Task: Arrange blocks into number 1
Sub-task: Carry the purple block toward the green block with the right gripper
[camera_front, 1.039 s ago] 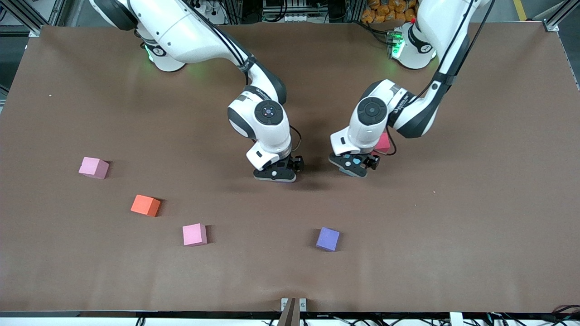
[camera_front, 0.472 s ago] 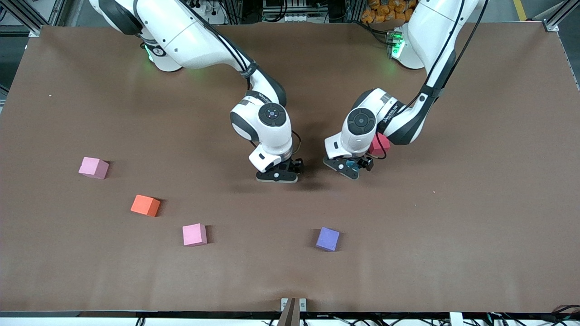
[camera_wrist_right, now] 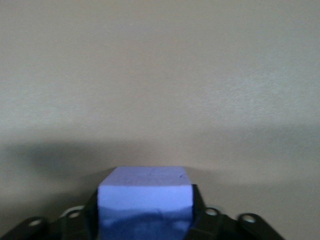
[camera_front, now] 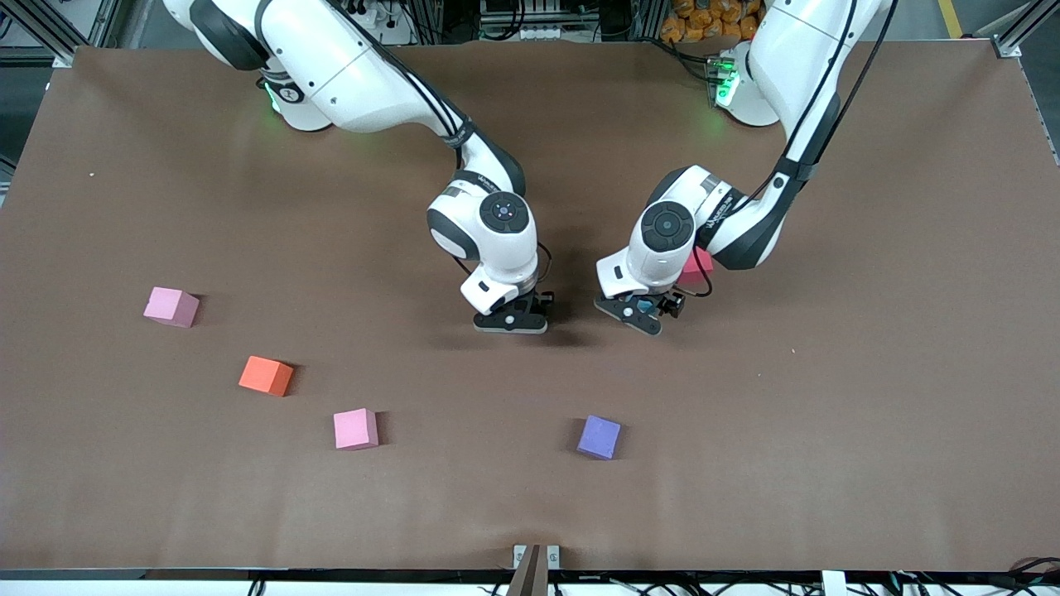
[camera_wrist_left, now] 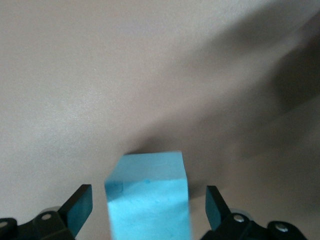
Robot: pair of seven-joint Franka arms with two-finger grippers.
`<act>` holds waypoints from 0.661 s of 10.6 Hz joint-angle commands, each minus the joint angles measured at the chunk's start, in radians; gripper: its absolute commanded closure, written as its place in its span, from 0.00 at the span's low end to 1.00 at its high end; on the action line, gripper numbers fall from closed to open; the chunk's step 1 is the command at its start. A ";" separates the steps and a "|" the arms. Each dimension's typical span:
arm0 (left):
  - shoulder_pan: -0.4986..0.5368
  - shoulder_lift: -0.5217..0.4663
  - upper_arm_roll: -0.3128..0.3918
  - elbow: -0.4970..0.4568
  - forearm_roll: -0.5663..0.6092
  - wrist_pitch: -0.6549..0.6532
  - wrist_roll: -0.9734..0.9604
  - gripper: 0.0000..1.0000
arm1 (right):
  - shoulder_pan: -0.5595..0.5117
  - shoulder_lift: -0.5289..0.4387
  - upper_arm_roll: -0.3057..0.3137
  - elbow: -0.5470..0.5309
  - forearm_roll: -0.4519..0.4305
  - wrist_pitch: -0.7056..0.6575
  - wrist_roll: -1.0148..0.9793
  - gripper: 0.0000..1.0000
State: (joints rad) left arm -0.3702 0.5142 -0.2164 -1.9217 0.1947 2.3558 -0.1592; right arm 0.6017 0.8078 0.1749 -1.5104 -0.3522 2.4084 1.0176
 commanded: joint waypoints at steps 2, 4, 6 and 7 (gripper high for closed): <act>-0.007 0.007 0.000 0.020 0.014 -0.015 -0.052 0.00 | -0.061 -0.192 -0.009 -0.243 -0.018 0.008 -0.037 1.00; -0.012 0.015 0.000 0.012 0.014 -0.018 -0.055 0.00 | -0.106 -0.327 -0.005 -0.397 0.074 0.008 -0.074 1.00; -0.001 0.016 -0.001 0.006 0.014 -0.033 -0.059 0.00 | -0.144 -0.413 0.026 -0.502 0.107 0.009 -0.096 1.00; 0.002 0.024 0.000 0.004 0.014 -0.038 -0.078 0.00 | -0.166 -0.452 0.050 -0.546 0.108 0.009 -0.096 1.00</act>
State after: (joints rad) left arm -0.3734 0.5332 -0.2157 -1.9192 0.1947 2.3361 -0.2030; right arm 0.4733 0.4519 0.1820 -1.9382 -0.2646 2.4040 0.9332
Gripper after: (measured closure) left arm 0.000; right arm 0.396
